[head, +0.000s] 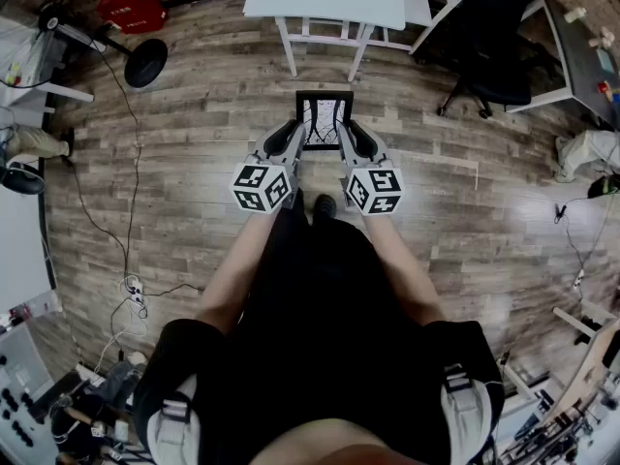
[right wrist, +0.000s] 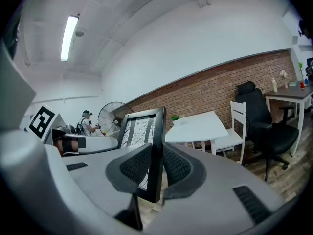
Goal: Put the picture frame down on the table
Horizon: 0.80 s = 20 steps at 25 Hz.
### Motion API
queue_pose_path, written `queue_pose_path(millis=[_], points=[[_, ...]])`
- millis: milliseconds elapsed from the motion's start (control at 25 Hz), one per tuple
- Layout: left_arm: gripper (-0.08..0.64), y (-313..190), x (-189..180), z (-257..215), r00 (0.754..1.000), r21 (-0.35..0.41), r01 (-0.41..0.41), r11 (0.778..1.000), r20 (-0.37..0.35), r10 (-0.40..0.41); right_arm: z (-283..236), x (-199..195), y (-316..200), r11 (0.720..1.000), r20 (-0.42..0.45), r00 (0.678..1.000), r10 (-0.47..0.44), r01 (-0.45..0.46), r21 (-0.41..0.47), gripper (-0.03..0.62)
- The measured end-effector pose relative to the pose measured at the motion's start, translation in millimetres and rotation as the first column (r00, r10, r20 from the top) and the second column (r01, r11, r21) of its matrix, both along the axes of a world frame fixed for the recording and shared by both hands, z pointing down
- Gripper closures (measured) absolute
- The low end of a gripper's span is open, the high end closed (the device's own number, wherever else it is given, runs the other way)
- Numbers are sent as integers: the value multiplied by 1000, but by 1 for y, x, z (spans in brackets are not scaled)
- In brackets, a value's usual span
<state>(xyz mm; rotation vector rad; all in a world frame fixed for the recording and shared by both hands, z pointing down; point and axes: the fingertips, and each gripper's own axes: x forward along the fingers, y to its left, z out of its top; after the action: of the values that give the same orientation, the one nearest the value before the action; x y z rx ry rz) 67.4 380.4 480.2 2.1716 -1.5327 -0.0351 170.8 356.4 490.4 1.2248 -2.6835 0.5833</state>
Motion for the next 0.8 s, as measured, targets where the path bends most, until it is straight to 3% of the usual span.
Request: queue_pose_path(millis=[600,800], points=[[482,5,11,0,1000,0,-7,1000,12,7,2,11,5,1000,-6,1000,1,-1,-2,520],[483,0,4,0,1000,2,-3,1000,9,3,0,5,3,1000,30,1000,7,-6,-6,520]])
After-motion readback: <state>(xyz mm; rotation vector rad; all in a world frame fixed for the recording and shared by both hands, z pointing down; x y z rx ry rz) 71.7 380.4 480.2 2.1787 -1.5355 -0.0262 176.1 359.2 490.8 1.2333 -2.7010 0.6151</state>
